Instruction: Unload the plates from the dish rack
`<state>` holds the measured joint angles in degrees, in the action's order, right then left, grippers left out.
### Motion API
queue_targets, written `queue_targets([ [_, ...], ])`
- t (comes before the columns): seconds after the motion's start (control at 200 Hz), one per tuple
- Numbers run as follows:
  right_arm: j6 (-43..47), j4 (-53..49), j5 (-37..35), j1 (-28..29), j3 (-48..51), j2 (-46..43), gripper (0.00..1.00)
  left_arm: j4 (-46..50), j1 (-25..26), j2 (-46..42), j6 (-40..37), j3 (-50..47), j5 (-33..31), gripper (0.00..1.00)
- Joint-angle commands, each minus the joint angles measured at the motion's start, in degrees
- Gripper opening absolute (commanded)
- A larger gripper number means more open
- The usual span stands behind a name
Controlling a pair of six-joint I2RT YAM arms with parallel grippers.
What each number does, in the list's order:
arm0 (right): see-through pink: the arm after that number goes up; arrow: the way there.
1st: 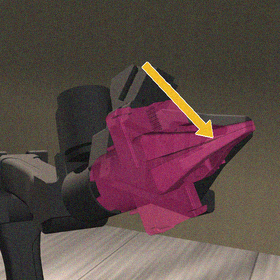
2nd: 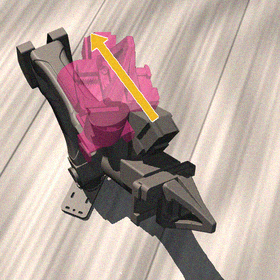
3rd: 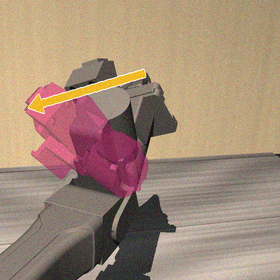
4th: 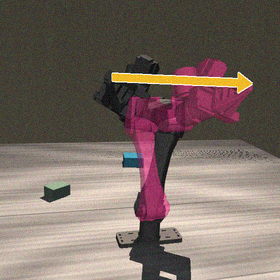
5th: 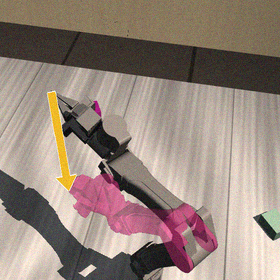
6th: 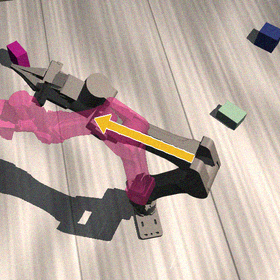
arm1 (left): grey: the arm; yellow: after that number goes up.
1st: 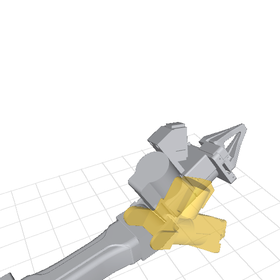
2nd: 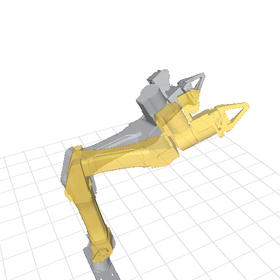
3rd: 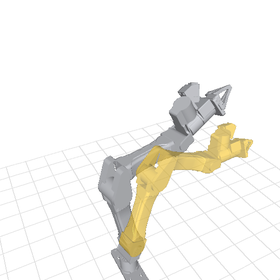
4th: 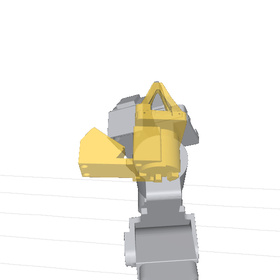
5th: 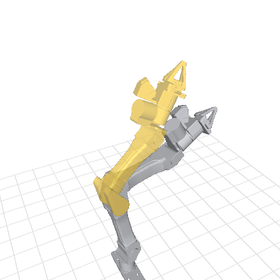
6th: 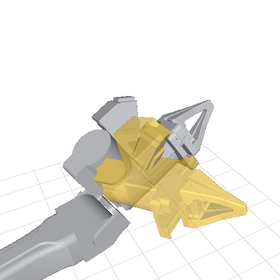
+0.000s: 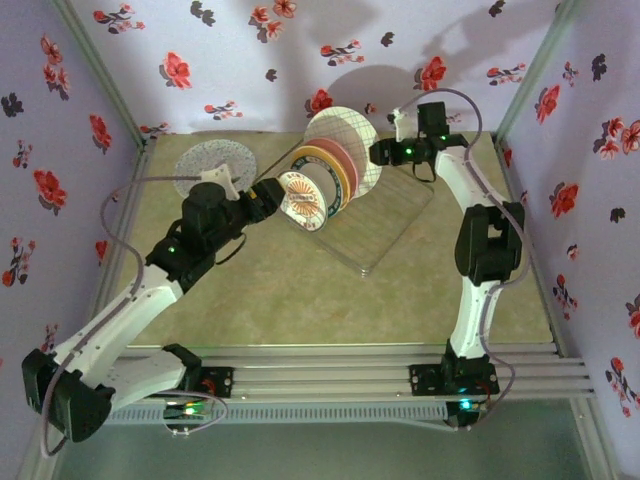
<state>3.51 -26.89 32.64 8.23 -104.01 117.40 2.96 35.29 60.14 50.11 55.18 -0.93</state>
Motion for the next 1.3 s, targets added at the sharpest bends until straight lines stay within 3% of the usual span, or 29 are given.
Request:
queue_targets([
  [0.0,1.0,1.8,3.41,0.11,-1.9,2.14,0.49,-6.41,1.81,-3.31,-3.57,-2.55,-5.93,0.68],
  [0.2,1.8,1.92,4.71,0.34,-2.17,3.16,0.35,-11.99,4.86,-6.25,-7.54,-5.63,-13.07,0.69],
  [0.82,4.8,-1.05,1.47,2.18,-4.41,1.54,0.0,-14.55,5.23,-5.58,-5.96,-7.89,-13.78,0.7],
  [1.295,7.85,-2.11,-5.35,3.71,-4.65,-3.66,0.0,-15.88,5.28,-3.96,-5.6,-7.42,-13.29,0.73],
])
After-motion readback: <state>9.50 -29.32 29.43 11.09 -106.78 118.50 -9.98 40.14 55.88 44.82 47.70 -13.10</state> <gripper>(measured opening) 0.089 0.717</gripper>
